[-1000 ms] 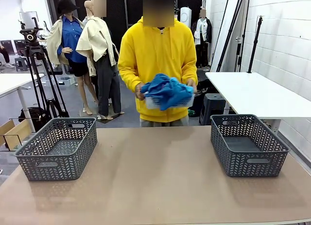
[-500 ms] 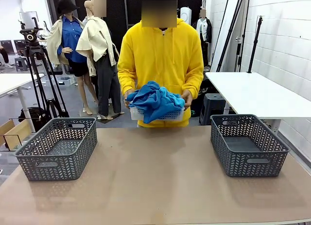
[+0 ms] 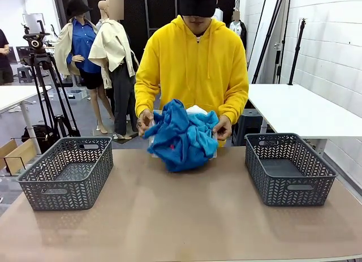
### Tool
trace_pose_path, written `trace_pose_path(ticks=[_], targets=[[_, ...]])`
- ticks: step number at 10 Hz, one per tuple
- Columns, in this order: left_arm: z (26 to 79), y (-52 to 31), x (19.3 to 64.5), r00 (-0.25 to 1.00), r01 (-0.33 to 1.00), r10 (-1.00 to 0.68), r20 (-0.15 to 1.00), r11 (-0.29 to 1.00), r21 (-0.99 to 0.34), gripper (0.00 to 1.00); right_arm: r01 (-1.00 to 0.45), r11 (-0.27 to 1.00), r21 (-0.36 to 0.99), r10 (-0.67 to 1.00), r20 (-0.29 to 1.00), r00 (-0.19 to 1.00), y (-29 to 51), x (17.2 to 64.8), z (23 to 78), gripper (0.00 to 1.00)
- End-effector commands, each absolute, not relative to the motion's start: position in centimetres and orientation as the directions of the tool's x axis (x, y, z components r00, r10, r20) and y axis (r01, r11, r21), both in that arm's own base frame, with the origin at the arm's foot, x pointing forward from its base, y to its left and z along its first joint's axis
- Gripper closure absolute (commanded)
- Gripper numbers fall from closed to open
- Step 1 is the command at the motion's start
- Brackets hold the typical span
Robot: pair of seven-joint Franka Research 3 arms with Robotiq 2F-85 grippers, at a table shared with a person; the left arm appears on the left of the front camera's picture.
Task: Sort the tops and bottoms.
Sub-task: Lift clothes from the center of the table with your left hand.
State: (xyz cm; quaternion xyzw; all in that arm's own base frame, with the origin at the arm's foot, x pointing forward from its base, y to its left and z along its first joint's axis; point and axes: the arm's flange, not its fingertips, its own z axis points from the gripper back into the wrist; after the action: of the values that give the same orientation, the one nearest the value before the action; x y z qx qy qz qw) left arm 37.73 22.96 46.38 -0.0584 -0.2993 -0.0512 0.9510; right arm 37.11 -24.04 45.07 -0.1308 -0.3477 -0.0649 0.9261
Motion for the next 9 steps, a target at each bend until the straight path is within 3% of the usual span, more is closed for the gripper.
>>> trace_pose_path(ticks=[1,9], targets=[[46.24,23.22,37.68,0.812,0.135,-0.060,0.580,0.987,-0.087,0.00,0.211,0.958,-0.195,-0.031,0.660,0.751,-24.23,36.97,45.05,0.00],[46.24,23.22,37.68,0.812,0.135,-0.060,0.580,0.987,-0.087,0.00,0.211,0.958,-0.195,-0.031,0.660,0.751,-24.23,36.97,45.05,0.00]])
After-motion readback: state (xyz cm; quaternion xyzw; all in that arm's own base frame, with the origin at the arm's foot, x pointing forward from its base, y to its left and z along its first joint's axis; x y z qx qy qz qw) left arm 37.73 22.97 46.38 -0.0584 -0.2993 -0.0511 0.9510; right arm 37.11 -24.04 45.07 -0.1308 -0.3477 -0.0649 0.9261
